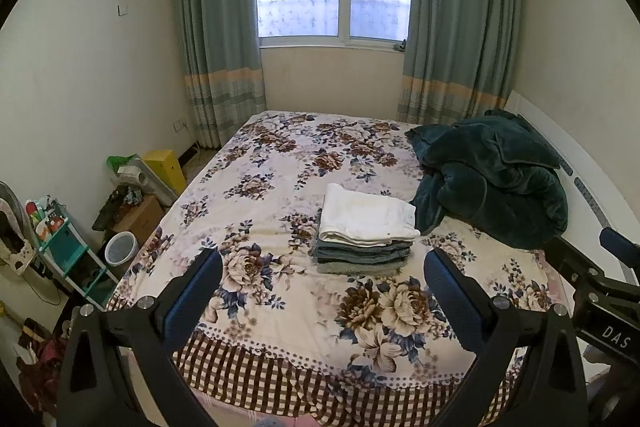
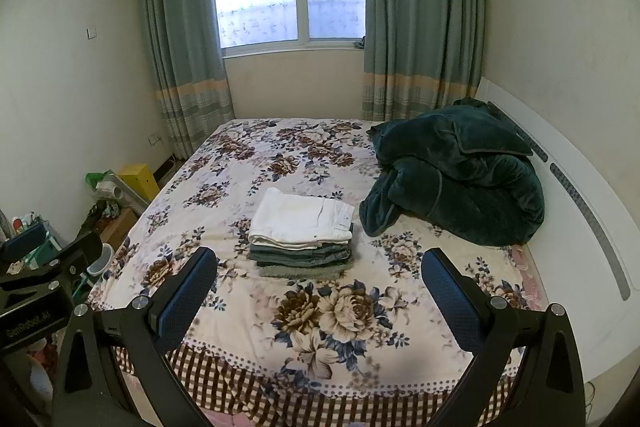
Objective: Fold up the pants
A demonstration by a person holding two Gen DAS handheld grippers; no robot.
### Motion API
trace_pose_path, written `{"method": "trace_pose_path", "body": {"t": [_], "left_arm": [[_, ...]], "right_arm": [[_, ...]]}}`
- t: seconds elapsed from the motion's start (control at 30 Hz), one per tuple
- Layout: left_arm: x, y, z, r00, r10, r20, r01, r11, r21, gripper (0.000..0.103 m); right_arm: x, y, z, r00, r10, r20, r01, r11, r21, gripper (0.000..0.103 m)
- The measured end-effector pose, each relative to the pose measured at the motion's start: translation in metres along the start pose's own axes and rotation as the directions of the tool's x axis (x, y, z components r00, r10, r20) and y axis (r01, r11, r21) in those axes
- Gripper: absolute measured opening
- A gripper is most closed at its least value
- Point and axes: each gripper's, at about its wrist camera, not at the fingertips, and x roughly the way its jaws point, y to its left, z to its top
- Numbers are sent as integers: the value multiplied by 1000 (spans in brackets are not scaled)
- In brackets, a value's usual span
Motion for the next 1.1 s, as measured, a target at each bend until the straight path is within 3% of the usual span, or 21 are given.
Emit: {"method": "trace_pose_path", "body": {"t": [0.43,1.1], "left_arm": [[-3,2,-4,1000,2,1,-2,1000,-3,103],[-5,1,-8,1000,9,-1,-9,1000,-6,103]], "right_arm": [[-8,7,-20,999,4,-35,-4,1000,-5,103],[-5,4,-21,999,5,-41,-5,1000,-2,103]]}}
